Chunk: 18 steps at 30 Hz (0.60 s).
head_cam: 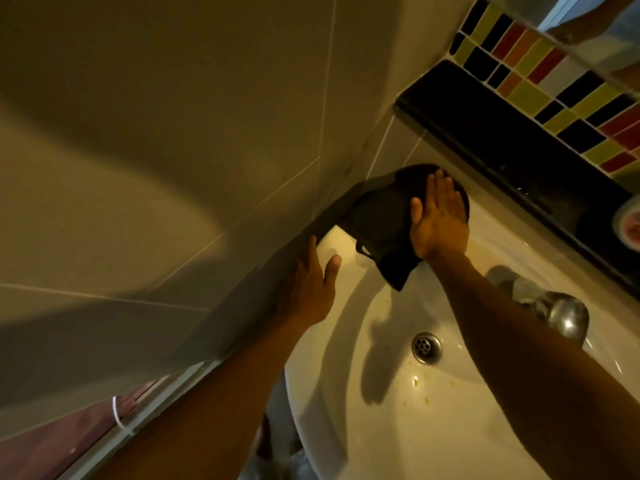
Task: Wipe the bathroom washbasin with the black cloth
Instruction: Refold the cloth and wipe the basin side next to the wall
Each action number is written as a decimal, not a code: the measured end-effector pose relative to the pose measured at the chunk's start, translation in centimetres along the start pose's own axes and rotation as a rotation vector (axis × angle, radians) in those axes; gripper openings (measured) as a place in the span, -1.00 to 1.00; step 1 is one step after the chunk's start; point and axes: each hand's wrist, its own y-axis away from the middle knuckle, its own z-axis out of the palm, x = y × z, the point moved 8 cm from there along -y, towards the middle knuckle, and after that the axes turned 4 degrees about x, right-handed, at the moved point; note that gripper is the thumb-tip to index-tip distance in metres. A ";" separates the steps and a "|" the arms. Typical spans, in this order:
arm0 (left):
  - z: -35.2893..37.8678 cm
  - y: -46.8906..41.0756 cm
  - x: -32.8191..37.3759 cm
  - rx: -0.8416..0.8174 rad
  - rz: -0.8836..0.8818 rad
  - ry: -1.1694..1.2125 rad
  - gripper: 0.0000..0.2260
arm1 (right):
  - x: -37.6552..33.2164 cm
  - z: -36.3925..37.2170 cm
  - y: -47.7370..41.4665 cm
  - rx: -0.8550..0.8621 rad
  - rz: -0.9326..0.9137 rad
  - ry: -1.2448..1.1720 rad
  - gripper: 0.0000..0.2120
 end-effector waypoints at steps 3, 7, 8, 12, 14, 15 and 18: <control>0.2 -0.1 0.1 0.089 0.014 -0.109 -0.43 | 2.5 0.0 2.8 0.062 0.184 -0.002 -0.41; -0.2 0.2 0.6 0.233 0.058 -0.295 -0.42 | 3.3 0.5 4.6 0.090 0.365 -0.028 -0.37; -0.1 0.2 0.7 0.247 0.069 -0.322 -0.41 | 3.3 0.7 4.1 0.084 0.417 -0.045 -0.36; 0.5 0.0 0.7 0.231 0.045 -0.373 -0.39 | 0.3 0.9 1.8 0.109 0.502 -0.074 -0.37; 0.7 0.0 0.9 0.237 0.059 -0.392 -0.38 | -3.3 1.2 0.9 0.100 0.302 -0.085 -0.41; 0.7 0.0 1.0 0.249 0.069 -0.395 -0.38 | -5.1 1.4 1.1 0.085 0.154 -0.094 -0.43; 0.5 0.0 1.2 0.273 0.089 -0.391 -0.44 | -6.0 1.3 3.5 0.034 -0.190 -0.098 -0.47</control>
